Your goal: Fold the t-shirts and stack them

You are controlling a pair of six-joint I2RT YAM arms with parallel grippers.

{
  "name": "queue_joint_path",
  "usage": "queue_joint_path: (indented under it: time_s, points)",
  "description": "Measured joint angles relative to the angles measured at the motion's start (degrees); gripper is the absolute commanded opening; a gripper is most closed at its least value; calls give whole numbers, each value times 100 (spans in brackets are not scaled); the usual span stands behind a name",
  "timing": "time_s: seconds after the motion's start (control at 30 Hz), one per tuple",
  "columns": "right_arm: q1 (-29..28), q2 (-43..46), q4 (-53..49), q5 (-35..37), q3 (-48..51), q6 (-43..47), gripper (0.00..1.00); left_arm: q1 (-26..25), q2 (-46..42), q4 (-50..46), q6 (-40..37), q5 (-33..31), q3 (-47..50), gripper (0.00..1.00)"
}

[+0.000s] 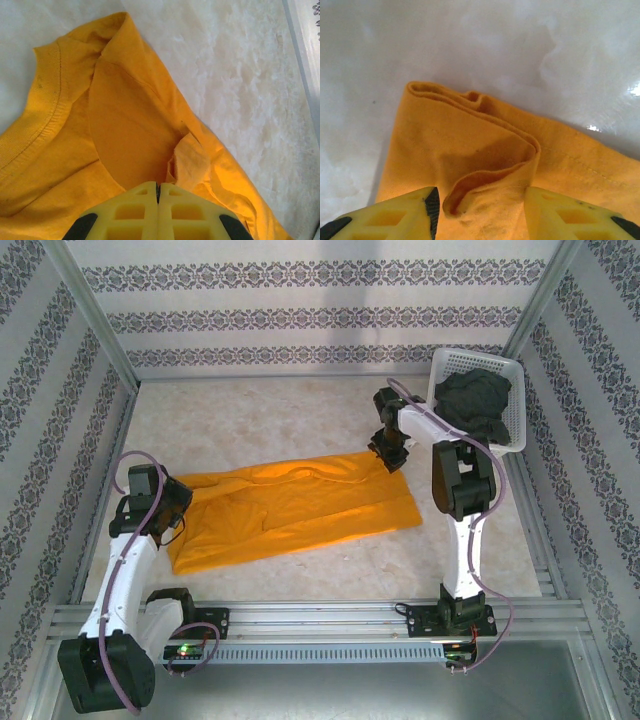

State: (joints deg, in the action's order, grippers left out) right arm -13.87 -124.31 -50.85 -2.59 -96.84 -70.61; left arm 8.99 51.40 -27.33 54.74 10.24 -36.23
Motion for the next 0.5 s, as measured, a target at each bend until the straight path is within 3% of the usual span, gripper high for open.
queue_joint_path:
  time_s: [0.3,0.43,0.5]
  points:
    - [0,-87,-118,9,-90,11,20,0,94,37,-2,0,0,0]
    - [0,-79,-166,46,-90,61,0,0,197,46,-2,0,0,0]
    - [0,-44,-199,79,-90,144,0,0,243,59,-2,0,-2,0]
